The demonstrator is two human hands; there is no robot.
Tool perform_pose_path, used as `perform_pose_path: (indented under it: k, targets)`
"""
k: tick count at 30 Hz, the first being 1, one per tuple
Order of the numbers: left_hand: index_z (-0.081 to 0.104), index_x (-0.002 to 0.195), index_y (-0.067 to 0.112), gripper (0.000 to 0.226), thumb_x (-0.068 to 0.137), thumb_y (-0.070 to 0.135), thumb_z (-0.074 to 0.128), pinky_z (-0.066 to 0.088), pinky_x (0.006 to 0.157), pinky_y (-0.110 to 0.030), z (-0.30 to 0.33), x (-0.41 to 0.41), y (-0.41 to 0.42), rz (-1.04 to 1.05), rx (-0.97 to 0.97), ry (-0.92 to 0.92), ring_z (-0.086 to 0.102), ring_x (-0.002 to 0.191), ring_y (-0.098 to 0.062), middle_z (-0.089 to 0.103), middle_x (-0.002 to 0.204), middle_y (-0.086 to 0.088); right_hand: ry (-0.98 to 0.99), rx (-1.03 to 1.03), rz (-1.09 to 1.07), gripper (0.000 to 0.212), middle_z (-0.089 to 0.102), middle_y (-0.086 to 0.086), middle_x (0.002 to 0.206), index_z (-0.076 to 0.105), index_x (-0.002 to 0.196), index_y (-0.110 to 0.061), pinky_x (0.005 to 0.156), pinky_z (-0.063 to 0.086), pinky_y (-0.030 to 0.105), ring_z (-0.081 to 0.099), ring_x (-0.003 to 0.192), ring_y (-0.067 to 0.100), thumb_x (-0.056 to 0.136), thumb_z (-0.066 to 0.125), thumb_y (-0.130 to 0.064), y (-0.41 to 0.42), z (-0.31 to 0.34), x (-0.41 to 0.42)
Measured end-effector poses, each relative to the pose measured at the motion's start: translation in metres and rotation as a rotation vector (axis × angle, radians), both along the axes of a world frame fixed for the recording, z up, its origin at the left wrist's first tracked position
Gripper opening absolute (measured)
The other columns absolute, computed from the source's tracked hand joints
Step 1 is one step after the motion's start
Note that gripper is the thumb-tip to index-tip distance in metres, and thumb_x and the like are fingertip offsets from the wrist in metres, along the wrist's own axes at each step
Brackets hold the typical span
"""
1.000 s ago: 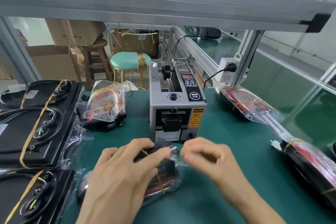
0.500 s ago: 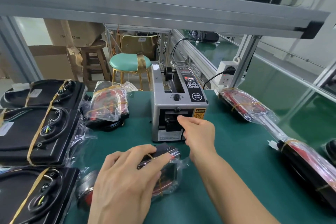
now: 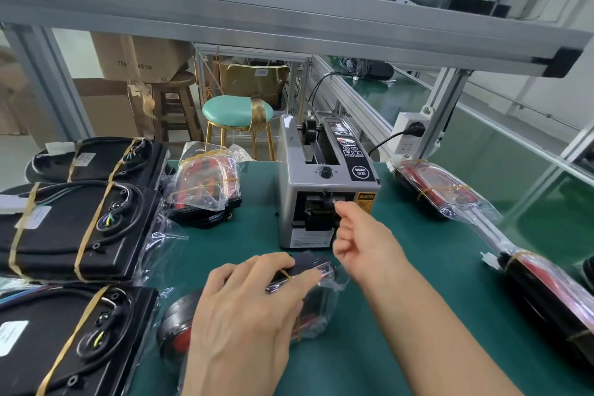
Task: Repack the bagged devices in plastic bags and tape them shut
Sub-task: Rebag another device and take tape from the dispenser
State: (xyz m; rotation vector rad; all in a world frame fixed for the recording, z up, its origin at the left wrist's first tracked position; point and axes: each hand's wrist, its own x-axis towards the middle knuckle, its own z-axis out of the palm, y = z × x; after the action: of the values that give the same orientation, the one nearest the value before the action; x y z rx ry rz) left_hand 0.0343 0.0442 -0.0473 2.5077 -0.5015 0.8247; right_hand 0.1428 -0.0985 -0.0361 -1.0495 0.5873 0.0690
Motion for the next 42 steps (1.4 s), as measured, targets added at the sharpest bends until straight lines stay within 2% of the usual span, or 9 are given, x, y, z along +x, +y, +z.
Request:
perform_pose_path:
  k: [5,9,12,14,17,26,29,32,42]
  targets:
    - [0.077,0.094,0.031,0.035,0.076,0.025,0.047,0.037,0.073,-0.029,-0.001,0.000,-0.002,0.011,-0.038,-0.007,0.052,0.087,-0.014,0.069,0.094,0.003,-0.107,-0.160,0.281,0.033,0.035,-0.010,0.051,0.048,0.053,-0.024,0.053,0.025,0.020,0.030,0.047,0.006,0.080,0.068,-0.021,-0.030,0.014,-0.036]
    - [0.077,0.092,0.030,0.034,0.075,0.024,0.048,0.036,0.070,-0.025,0.000,-0.002,-0.004,0.014,-0.028,-0.008,0.048,0.086,-0.014,0.068,0.094,0.003,-0.128,-0.279,0.354,0.028,0.044,-0.007,0.062,0.053,0.051,-0.024,0.063,0.030,0.025,0.039,0.061,0.008,0.073,0.070,-0.027,-0.023,0.018,-0.065]
    - [0.077,0.089,0.028,0.033,0.075,0.024,0.048,0.037,0.069,-0.026,0.000,-0.004,-0.007,0.024,-0.008,-0.027,0.054,0.081,-0.017,0.067,0.090,0.003,-0.151,-0.211,0.395,0.025,0.059,-0.012,0.054,0.066,0.047,-0.024,0.053,0.042,0.014,0.056,0.055,0.001,0.072,0.067,-0.025,-0.013,0.021,-0.080]
    - [0.077,0.088,0.028,0.031,0.074,0.023,0.049,0.038,0.068,-0.027,0.000,-0.004,-0.008,0.035,-0.001,-0.041,0.057,0.078,-0.018,0.067,0.088,0.004,-0.170,-0.146,0.395,0.034,0.064,-0.008,0.055,0.070,0.050,-0.022,0.039,0.042,0.010,0.057,0.046,-0.002,0.082,0.062,-0.017,-0.009,0.023,-0.088]
    - [0.076,0.087,0.028,0.029,0.073,0.024,0.051,0.038,0.069,-0.028,-0.002,-0.003,-0.008,0.027,-0.011,-0.044,0.052,0.082,-0.014,0.066,0.089,0.005,-0.173,-0.120,0.334,0.032,0.068,0.000,0.060,0.073,0.058,-0.014,0.036,0.041,0.009,0.059,0.045,0.003,0.087,0.059,-0.012,-0.008,0.022,-0.094]
    - [0.070,0.076,0.020,0.022,0.068,0.028,0.052,0.036,0.068,-0.021,-0.002,-0.005,-0.011,0.014,-0.050,-0.039,0.050,0.084,-0.009,0.067,0.088,0.008,-0.151,-0.116,0.195,0.020,0.067,0.004,0.063,0.072,0.061,-0.011,0.040,0.042,0.008,0.058,0.049,0.004,0.080,0.065,-0.012,0.000,0.016,-0.103]
    - [0.068,0.074,0.021,0.022,0.066,0.030,0.050,0.034,0.066,-0.023,0.001,-0.006,-0.011,0.024,-0.025,-0.027,0.048,0.080,-0.010,0.066,0.085,0.009,-0.154,-0.173,0.194,0.017,0.066,0.000,0.068,0.073,0.061,-0.012,0.054,0.044,0.016,0.058,0.053,0.000,0.077,0.068,-0.014,-0.001,0.014,-0.104]
    - [0.066,0.075,0.022,0.023,0.066,0.033,0.048,0.034,0.066,-0.026,0.002,-0.006,-0.011,0.032,-0.009,-0.012,0.046,0.077,-0.012,0.064,0.084,0.009,-0.145,-0.223,0.170,0.013,0.068,-0.004,0.083,0.072,0.065,-0.007,0.070,0.036,0.024,0.060,0.063,-0.006,0.073,0.073,-0.017,-0.002,0.011,-0.104]
    - [0.067,0.080,0.022,0.025,0.066,0.033,0.049,0.034,0.066,-0.025,0.000,-0.005,-0.010,0.025,-0.036,0.008,0.047,0.079,-0.011,0.063,0.086,0.010,-0.204,-0.273,0.195,0.015,0.066,-0.013,0.071,0.075,0.060,-0.015,0.067,0.038,0.020,0.058,0.063,-0.009,0.075,0.073,-0.013,-0.004,0.009,-0.103]
